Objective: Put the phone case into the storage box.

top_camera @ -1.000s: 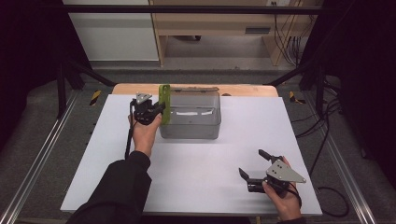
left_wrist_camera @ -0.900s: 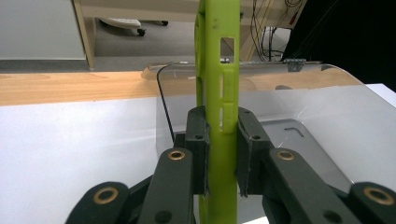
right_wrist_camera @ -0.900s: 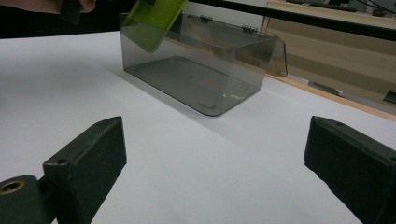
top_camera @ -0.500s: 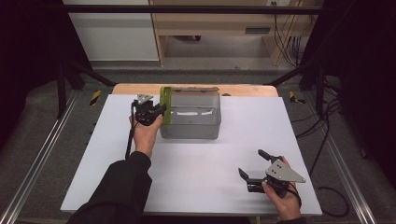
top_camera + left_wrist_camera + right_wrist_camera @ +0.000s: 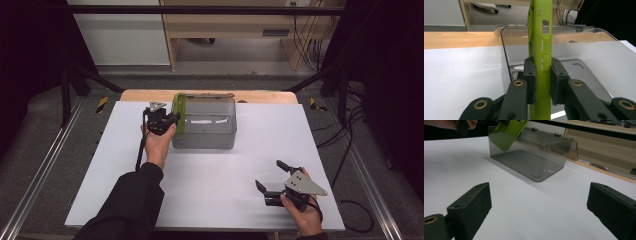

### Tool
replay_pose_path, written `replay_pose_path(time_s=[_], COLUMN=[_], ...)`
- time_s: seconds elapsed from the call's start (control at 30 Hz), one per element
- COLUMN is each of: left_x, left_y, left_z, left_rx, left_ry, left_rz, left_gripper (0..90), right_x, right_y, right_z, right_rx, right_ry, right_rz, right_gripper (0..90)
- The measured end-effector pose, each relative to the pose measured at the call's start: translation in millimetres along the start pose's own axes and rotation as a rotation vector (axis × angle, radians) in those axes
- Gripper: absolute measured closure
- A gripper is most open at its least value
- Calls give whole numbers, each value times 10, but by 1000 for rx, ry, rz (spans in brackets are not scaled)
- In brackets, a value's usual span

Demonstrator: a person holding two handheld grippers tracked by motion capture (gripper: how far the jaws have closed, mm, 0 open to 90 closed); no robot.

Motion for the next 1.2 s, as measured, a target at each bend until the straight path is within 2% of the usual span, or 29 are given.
replay_pose_path(time_s=[0.57, 1.2], left_x=[28, 22], left_y=[-59, -59], left_z=[-14, -24], left_rx=[9, 17], left_ry=[26, 30], left_rz=[18, 34], left_gripper=[774, 773], right_x=[-8, -3], right_y=[3, -6], right_z=[0, 16], right_rx=[1, -7], right_ry=[-6, -18], right_rz=[-4, -4], right_gripper=[53, 53])
Point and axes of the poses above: each handheld gripper's, and its own axes: y roughly backward along the jaws, x roughly out of its underside, z roughly to its left, the point moved 9 cm from there along -y, roughly forward along the jaws, and after that the axes turned 7 degrees about y, right-handed, at the moved point
